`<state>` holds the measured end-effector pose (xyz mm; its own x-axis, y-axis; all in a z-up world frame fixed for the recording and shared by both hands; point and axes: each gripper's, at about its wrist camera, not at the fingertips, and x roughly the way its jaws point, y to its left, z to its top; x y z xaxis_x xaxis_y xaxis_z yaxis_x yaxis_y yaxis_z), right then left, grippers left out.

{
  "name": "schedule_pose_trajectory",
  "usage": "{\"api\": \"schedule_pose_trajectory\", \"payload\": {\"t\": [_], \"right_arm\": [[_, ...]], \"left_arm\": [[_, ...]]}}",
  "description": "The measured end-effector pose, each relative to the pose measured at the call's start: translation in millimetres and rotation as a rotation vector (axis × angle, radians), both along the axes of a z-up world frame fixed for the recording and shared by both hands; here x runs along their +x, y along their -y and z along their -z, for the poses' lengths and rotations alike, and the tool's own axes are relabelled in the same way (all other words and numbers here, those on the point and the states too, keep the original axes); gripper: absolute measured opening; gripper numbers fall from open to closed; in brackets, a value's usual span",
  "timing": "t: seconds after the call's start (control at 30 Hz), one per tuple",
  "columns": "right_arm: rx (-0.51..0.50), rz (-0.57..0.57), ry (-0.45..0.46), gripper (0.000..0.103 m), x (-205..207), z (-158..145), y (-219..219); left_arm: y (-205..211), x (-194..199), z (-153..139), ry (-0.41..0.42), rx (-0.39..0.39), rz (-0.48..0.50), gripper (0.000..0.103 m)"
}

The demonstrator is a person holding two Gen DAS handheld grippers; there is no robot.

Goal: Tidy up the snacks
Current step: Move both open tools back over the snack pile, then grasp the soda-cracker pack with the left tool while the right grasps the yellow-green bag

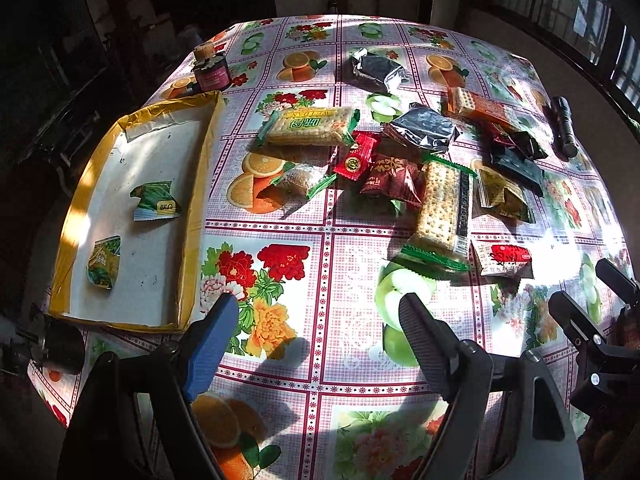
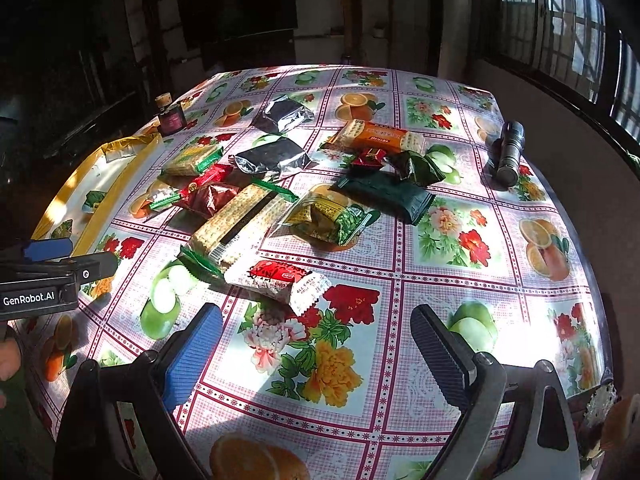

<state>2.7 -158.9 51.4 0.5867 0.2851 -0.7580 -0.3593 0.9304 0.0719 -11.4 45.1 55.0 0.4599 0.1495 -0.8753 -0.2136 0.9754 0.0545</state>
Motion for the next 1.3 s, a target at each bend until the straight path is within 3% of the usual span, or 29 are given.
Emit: {"api": "schedule_pose_trajectory", "payload": {"t": [0.13, 0.27, 0.47, 0.73, 0.8, 0.93, 1.03, 1.1, 1.17, 1.23, 1.3], "right_arm": [[0.004, -0.017, 0.004, 0.095, 13, -3, 2], [0.013, -0.046, -0.023, 0.079, 27, 1, 4], [0.013, -0.124, -0.044, 0.066, 48, 7, -3], [-0.011, -0.211, -0.076, 0.065, 93, 13, -14], [-0.024, -0.226, -0.094, 0.06, 104, 18, -17], [-0.024, -0.256, -0.138, 0.06, 120, 29, -17], [-0.073, -0.283, -0.149, 0.06, 125, 37, -22], [-0.095, -0.313, -0.152, 0.06, 126, 43, -28], [-0.108, -0.322, -0.128, 0.053, 126, 43, -29], [-0.07, -0.301, -0.146, 0.048, 130, 41, -24], [-0.059, -0.289, -0.147, 0.046, 129, 41, -22]], "left_arm": [[9, 14, 5, -0.017, 0.011, 0.017, 0.081], [20, 35, 13, -0.047, 0.02, 0.037, 0.081], [39, 70, 25, -0.075, 0.021, 0.074, 0.081], [53, 109, 30, -0.076, -0.023, 0.123, 0.082], [51, 114, 30, -0.069, -0.031, 0.129, 0.082], [43, 118, 32, -0.075, -0.093, 0.174, 0.082], [44, 119, 39, -0.106, -0.153, 0.26, 0.082], [49, 121, 47, -0.127, -0.118, 0.282, 0.082], [53, 122, 51, -0.119, -0.067, 0.279, 0.082], [55, 124, 52, -0.106, -0.059, 0.269, 0.082], [55, 126, 51, -0.097, -0.06, 0.258, 0.076]]}}
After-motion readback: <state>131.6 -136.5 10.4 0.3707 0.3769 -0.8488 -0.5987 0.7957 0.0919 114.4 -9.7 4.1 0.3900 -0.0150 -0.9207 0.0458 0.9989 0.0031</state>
